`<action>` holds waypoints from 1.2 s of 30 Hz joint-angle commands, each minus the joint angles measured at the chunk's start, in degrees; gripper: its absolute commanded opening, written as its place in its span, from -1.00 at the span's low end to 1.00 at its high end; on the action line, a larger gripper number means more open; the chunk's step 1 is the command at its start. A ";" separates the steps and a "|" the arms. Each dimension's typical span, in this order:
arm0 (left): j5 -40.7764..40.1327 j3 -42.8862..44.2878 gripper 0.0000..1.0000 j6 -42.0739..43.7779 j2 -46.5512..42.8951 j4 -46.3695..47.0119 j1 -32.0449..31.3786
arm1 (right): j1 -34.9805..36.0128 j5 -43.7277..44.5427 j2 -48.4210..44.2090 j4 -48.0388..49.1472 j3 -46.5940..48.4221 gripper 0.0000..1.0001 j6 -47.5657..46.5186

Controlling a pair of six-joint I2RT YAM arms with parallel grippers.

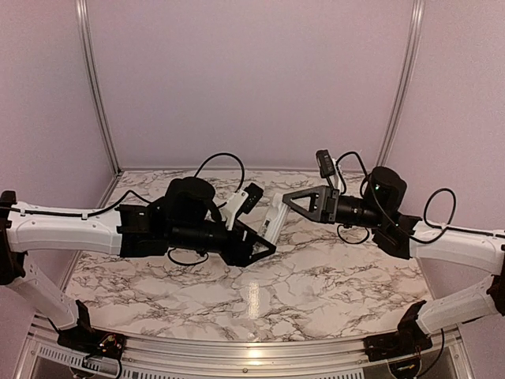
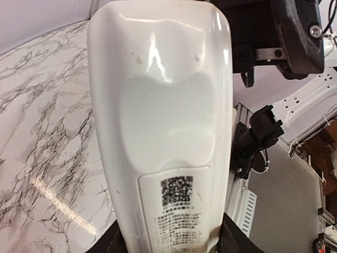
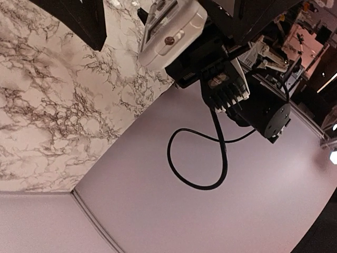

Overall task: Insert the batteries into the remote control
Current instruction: Pass from the right arm to the left, then pass from the left arm to the right

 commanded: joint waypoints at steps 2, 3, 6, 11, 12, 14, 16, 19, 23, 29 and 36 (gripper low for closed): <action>13.04 -2.22 -0.42 -0.47 -6.01 14.92 0.62 | 0.09 -7.82 -3.48 4.84 3.62 0.75 -7.93; 14.20 -2.31 -0.42 -0.55 -6.60 15.96 0.59 | 0.33 -8.52 -3.82 5.89 3.77 0.77 -8.34; 16.80 -2.41 -0.42 -1.24 -8.00 18.59 0.60 | 2.43 -10.42 -4.57 6.74 5.29 0.97 -10.80; 17.48 -1.55 -0.41 -1.09 -8.12 18.47 0.59 | 6.16 -11.89 -3.90 4.15 9.10 0.97 -14.40; 17.50 -1.57 -0.41 -1.01 -8.10 18.46 0.59 | 6.55 -11.96 -3.59 4.31 9.35 0.95 -14.31; 17.68 -1.65 -0.41 -0.97 -8.02 18.62 0.59 | 6.92 -12.20 -3.01 4.76 9.91 0.90 -13.74; 17.46 -1.66 -0.41 -1.00 -8.01 18.51 0.59 | 7.45 -12.32 -2.20 4.43 10.71 0.82 -13.62; 17.20 -1.75 -0.40 -0.97 -8.12 18.61 0.59 | 8.40 -12.18 -0.47 3.58 11.70 0.66 -13.31; 16.55 -1.91 -0.40 -0.73 -8.18 18.33 0.59 | 9.02 -12.18 1.42 5.16 11.71 0.44 -11.37; 14.42 -2.67 -0.40 0.31 -9.01 16.80 0.59 | 9.03 -12.54 1.75 6.21 11.94 -0.07 -10.28; 10.18 -4.95 0.06 0.10 -11.22 16.06 1.34 | 8.95 -12.30 2.13 4.03 13.27 -0.49 -10.62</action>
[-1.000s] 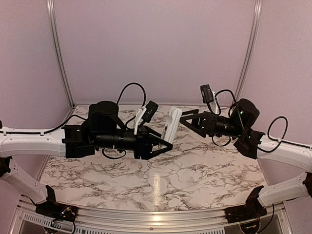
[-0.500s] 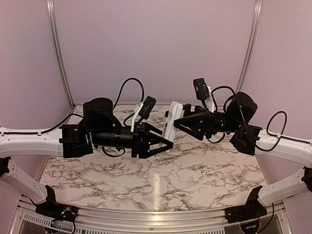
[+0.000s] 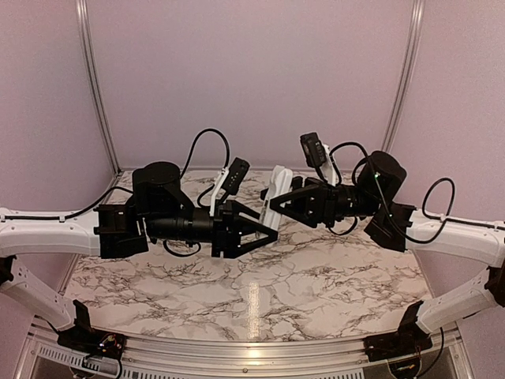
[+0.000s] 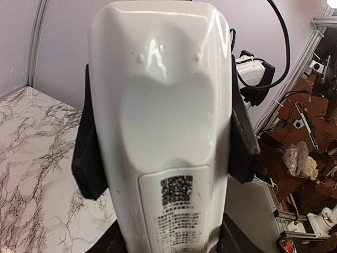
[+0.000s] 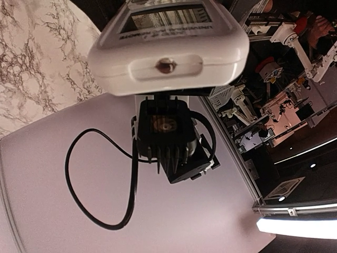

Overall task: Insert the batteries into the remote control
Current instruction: Pass from the left arm to the right

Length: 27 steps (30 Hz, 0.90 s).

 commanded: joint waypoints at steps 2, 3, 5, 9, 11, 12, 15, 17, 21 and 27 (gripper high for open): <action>-6.16 -2.03 0.52 0.66 -4.32 -2.55 1.81 | -0.18 1.16 0.46 -5.18 4.64 -0.54 -1.35; -7.30 -2.42 0.73 0.51 -5.32 -3.65 2.62 | -0.60 2.29 0.66 -8.49 5.64 -0.57 -2.70; -9.27 -4.34 0.97 -0.10 -8.20 -4.84 4.73 | -1.75 4.53 1.70 -18.20 8.49 -0.61 -6.46; -16.69 -8.67 0.98 -2.04 -15.15 -8.02 9.71 | -3.01 13.32 4.74 -33.68 14.05 -0.70 -14.04; -21.48 -10.40 0.98 -3.85 -18.24 -10.51 12.69 | -3.17 17.36 7.43 -41.23 17.14 -0.71 -17.01; -23.52 -10.91 0.98 -4.47 -19.10 -12.10 13.86 | -3.13 19.01 9.09 -44.41 19.00 -0.71 -18.29; -27.80 -11.69 0.98 -6.41 -20.27 -17.12 16.55 | -3.10 22.29 14.07 -51.79 23.95 -0.70 -21.46; -29.34 -11.91 0.98 -7.29 -20.11 -19.66 17.72 | -3.03 25.08 17.53 -56.20 27.63 -0.70 -23.15; -31.49 -12.10 0.98 -8.14 -18.99 -23.06 19.46 | -2.49 30.83 25.62 -65.94 34.65 -0.67 -26.17; -32.85 -15.29 0.98 -8.96 -19.78 -21.29 20.58 | -1.21 39.63 36.47 -75.62 42.34 -0.69 -28.42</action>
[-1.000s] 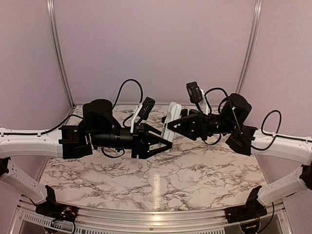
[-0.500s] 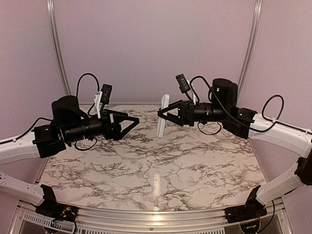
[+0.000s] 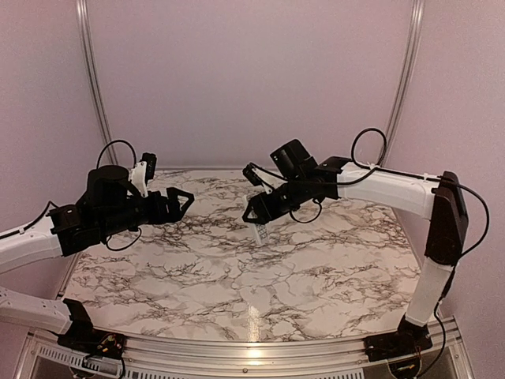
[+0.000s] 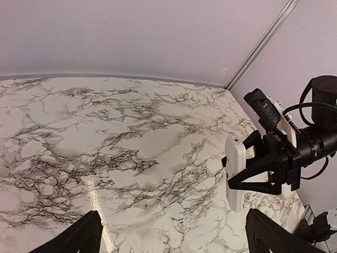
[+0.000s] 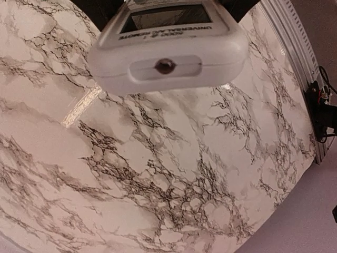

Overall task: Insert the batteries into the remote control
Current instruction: Pass from the left arm to the right, then place the remote control at the center of the board.

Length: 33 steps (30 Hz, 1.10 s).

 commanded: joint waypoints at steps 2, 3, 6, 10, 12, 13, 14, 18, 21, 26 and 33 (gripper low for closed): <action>-2.31 -3.21 0.98 -1.15 -0.94 -0.42 1.00 | 1.11 8.81 8.11 -14.27 7.48 -0.68 -2.78; -2.19 -3.71 0.98 -1.29 -0.91 0.05 1.02 | 1.17 9.37 9.76 -15.85 8.62 -0.69 -2.21; -1.22 -5.19 0.98 -1.44 -0.72 1.40 1.07 | 1.66 9.71 13.25 -17.13 10.36 -0.73 -0.15; -0.49 -7.56 0.98 -1.51 -0.97 3.04 1.12 | 1.90 9.58 16.90 -17.39 11.59 -0.69 0.88; 0.42 -8.50 0.98 -1.72 -1.08 3.93 1.14 | 1.90 10.23 18.52 -17.55 12.34 -0.69 1.02; 0.85 -8.94 0.98 -1.91 -1.15 4.37 1.12 | 1.98 10.40 19.42 -17.72 12.93 -0.68 1.01; 1.13 -9.31 0.98 -1.96 -1.12 4.75 1.16 | 1.99 10.49 20.38 -18.20 13.60 -0.66 0.98; 0.70 -10.13 0.98 -1.96 -0.82 4.78 1.18 | 2.46 13.01 25.12 -22.46 19.20 -0.54 0.03; -0.12 -10.36 0.98 -1.81 -0.11 4.69 1.20 | 2.52 15.70 28.52 -26.54 23.89 -0.50 -0.12; -1.75 -10.48 0.98 -1.49 1.25 4.35 1.44 | 2.49 15.47 32.53 -29.23 28.75 -0.45 -0.98; -1.85 -11.17 0.98 -1.57 1.51 3.68 4.22 | 2.51 13.62 36.38 -31.85 32.11 -0.35 -2.15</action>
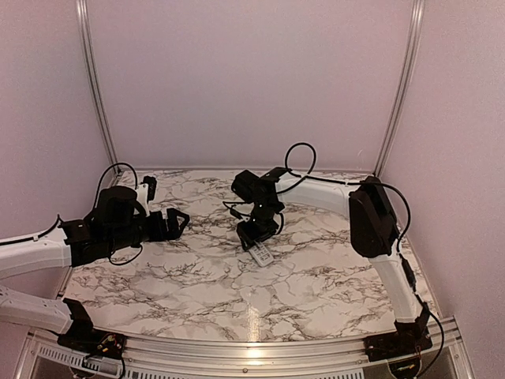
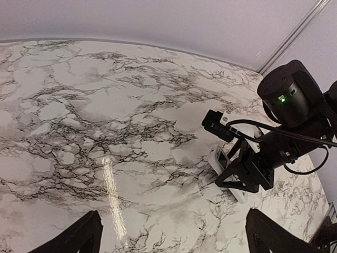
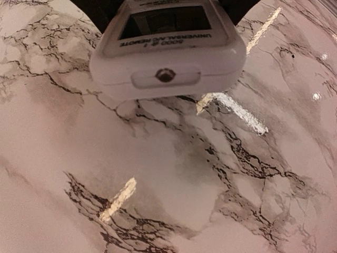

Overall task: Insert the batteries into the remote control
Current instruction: Place the remote control at the center of the board.

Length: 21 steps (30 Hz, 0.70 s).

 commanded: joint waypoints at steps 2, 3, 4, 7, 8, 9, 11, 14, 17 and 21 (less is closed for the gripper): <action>0.31 -2.10 0.98 0.42 -0.10 1.42 2.29 | 0.52 0.08 3.51 -1.86 0.99 -0.25 -1.22; 0.76 -2.28 0.98 0.71 -0.01 1.70 2.49 | 0.53 0.30 3.76 -1.87 1.27 -0.23 -1.27; 1.03 -2.26 0.98 0.89 0.18 1.75 2.62 | 0.48 0.51 4.07 -2.00 1.66 -0.22 -1.25; 1.56 -2.16 0.98 1.17 0.69 1.81 2.90 | 0.57 1.47 5.35 -3.02 3.51 -0.21 -1.19; 1.84 -2.11 0.98 1.14 0.91 1.76 2.99 | 0.61 2.17 5.67 -3.33 3.96 -0.21 -1.10; 1.95 -2.14 0.98 1.17 1.16 1.80 3.07 | 0.59 2.73 5.96 -3.60 4.21 -0.21 -1.01; 1.95 -2.12 0.98 1.26 1.46 3.39 3.29 | 0.70 3.85 6.19 -4.18 4.26 -0.21 -0.94; 1.95 -2.08 0.98 1.49 1.84 3.63 3.60 | 0.70 4.47 6.61 -5.17 4.33 -0.22 -1.01; 2.13 -2.15 0.98 1.74 2.29 3.78 3.78 | 0.66 4.36 6.84 -5.62 3.90 -0.20 -1.11; 2.35 -1.85 0.98 1.96 2.86 3.87 4.04 | 0.69 3.72 6.81 -5.47 3.33 -0.06 -0.93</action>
